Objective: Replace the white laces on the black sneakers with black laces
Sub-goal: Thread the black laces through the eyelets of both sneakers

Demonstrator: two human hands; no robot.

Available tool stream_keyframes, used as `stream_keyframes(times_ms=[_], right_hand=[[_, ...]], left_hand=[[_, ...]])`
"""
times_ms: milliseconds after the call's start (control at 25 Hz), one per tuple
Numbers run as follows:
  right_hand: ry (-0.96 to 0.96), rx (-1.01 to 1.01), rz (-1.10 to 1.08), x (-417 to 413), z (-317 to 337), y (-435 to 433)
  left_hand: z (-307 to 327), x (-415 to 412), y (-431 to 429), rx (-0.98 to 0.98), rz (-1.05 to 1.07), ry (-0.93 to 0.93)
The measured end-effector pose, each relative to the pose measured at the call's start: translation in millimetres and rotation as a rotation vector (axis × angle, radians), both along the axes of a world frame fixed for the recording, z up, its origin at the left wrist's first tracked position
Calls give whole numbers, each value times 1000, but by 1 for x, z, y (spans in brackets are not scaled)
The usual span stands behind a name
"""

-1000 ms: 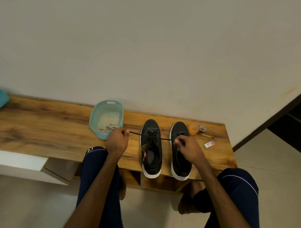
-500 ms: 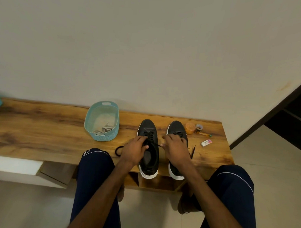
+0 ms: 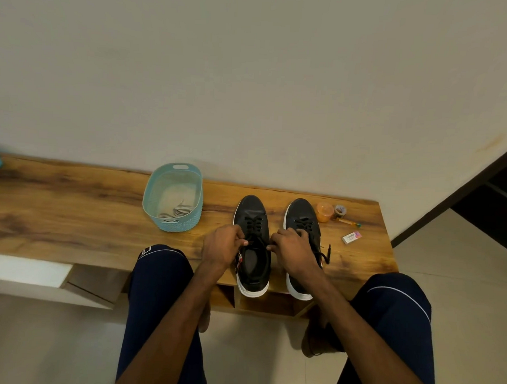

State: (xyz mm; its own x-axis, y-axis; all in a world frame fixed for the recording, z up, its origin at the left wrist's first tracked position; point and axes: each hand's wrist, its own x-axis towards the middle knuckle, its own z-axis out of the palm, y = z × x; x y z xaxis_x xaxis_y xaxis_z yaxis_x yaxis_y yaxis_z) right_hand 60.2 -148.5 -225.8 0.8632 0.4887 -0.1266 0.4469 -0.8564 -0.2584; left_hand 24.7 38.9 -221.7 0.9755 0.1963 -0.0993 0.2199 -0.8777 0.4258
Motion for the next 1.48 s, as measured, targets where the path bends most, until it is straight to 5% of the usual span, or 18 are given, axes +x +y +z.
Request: stream_keyframes(times_ms=[200,360,440,560,720,1040,1480], right_hand=[[-59,-56,-9,0,6,-10],[42,20,-32,8,10,-12],[89,85,-69,11,12,-11],[107,168,-114,15,14,-9],[451,762,-146,12,27,-6],[812,1339,-263,4,22,22],[547,1373,-524,-1,14,38]], left_hand=[[4,2,17,217,18,39],[-3,0,19,110,10,78],[-3,1,21,-63,5,19],[4,1,19,-704,130,30],[12,-1,6,-1084,162,10],[10,0,-3,-1022,117,-342],[-7,7,-1,-853,-8,-364]])
